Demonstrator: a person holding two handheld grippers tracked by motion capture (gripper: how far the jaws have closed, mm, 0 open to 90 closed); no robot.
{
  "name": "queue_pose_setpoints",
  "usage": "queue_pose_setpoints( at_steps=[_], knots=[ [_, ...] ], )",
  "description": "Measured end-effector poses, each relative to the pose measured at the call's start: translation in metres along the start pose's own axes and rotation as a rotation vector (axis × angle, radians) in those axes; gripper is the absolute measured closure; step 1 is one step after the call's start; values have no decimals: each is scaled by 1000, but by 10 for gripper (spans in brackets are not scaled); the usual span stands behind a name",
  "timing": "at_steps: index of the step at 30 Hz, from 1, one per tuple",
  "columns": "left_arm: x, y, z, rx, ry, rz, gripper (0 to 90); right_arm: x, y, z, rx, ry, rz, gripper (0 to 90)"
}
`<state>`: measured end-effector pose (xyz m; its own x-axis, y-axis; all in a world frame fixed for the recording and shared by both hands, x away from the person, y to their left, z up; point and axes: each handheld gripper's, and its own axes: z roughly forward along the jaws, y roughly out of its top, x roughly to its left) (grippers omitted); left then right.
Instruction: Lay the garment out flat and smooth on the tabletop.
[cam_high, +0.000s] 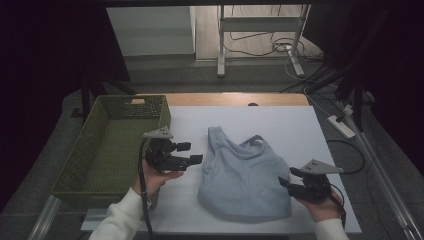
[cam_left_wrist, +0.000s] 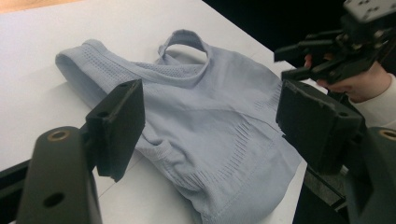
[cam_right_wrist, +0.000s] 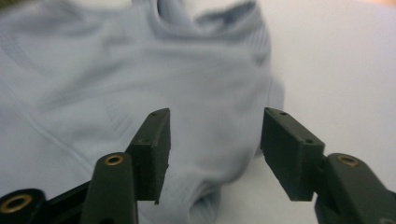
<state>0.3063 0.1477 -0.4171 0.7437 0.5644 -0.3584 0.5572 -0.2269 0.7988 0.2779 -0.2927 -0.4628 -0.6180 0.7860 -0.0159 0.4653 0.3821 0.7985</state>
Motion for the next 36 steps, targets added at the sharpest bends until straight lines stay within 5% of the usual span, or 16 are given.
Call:
queue_pose_setpoints(
  at_steps=[4, 12, 25, 36],
  knots=[
    [0, 0, 0, -1, 1, -2, 246, -5, 8, 1, -28, -18, 16, 415],
    [0, 0, 1, 1, 4, -3, 246, -18, 27, 33, -27, -33, 28, 417],
    [1, -1, 2, 5, 9, -5, 245, -59, 48, 82, -24, -66, 77, 447],
    [0, -1, 2, 7, 12, -4, 245, -64, 53, 99, -11, -49, 65, 448]
  ],
)
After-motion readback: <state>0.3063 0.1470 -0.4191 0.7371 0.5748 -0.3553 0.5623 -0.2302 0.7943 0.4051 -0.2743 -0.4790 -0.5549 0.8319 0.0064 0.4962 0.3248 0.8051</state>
